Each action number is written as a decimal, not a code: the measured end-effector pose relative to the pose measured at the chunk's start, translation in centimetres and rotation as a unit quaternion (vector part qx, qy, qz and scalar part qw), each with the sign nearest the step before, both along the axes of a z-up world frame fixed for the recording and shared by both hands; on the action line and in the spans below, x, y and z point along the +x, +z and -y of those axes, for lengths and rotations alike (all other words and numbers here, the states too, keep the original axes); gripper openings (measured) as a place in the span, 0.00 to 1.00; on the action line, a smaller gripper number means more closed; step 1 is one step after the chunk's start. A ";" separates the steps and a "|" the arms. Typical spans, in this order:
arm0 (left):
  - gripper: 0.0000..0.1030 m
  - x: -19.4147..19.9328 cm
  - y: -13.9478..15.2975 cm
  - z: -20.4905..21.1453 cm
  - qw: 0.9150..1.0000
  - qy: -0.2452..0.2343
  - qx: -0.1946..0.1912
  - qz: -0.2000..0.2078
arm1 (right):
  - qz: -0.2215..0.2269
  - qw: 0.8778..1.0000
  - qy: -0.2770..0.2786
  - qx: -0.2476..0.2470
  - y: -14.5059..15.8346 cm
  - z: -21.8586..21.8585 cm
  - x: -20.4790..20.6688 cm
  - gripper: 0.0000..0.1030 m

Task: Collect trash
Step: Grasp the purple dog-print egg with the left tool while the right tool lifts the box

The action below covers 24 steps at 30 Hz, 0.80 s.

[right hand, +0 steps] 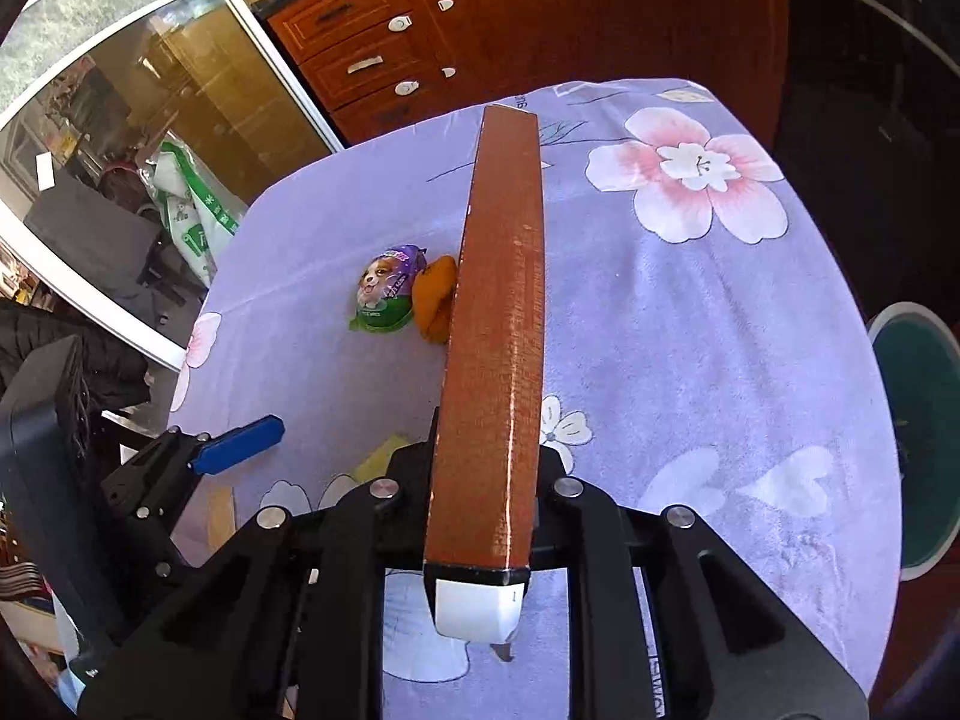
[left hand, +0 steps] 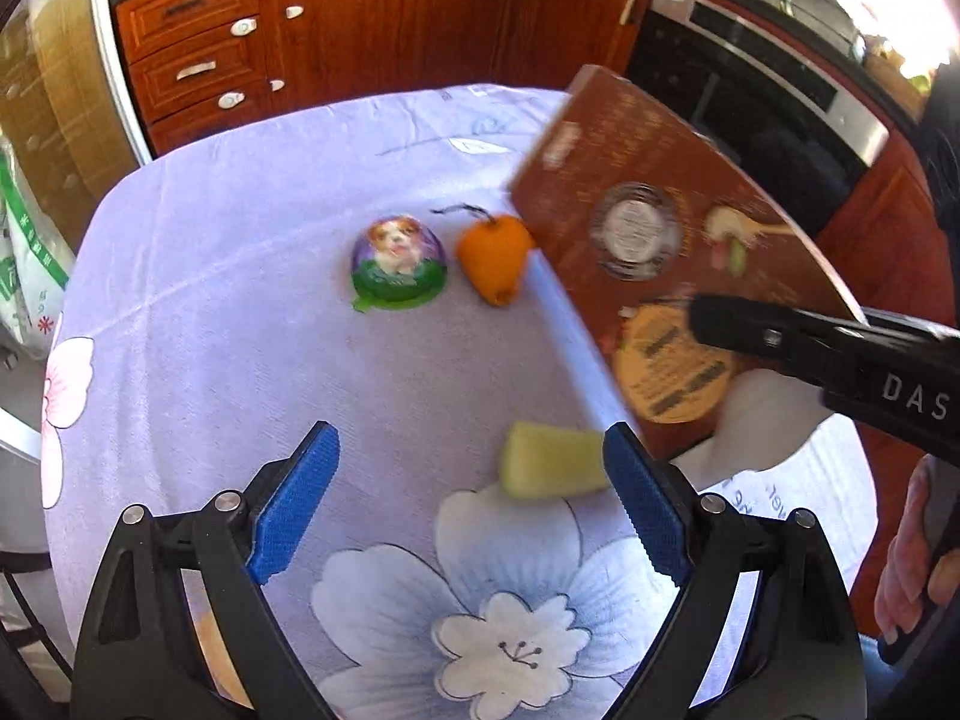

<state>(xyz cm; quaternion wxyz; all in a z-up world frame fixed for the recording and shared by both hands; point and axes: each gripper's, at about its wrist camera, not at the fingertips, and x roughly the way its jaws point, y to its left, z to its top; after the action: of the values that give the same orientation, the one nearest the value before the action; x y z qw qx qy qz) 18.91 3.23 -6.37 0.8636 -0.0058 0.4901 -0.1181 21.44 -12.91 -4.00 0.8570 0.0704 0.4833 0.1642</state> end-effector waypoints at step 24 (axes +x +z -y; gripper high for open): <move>0.47 10.4 -2.9 0.2 0.999 0.013 0.050 -0.001 | 0.037 0.999 -0.016 -0.025 0.9 3.2 3.4 0.16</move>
<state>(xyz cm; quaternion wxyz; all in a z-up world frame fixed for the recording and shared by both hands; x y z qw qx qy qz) 29.34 3.04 -9.28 0.8638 0.0303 0.4963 -0.0821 24.89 -16.11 -3.12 0.8784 0.0501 0.4539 0.1411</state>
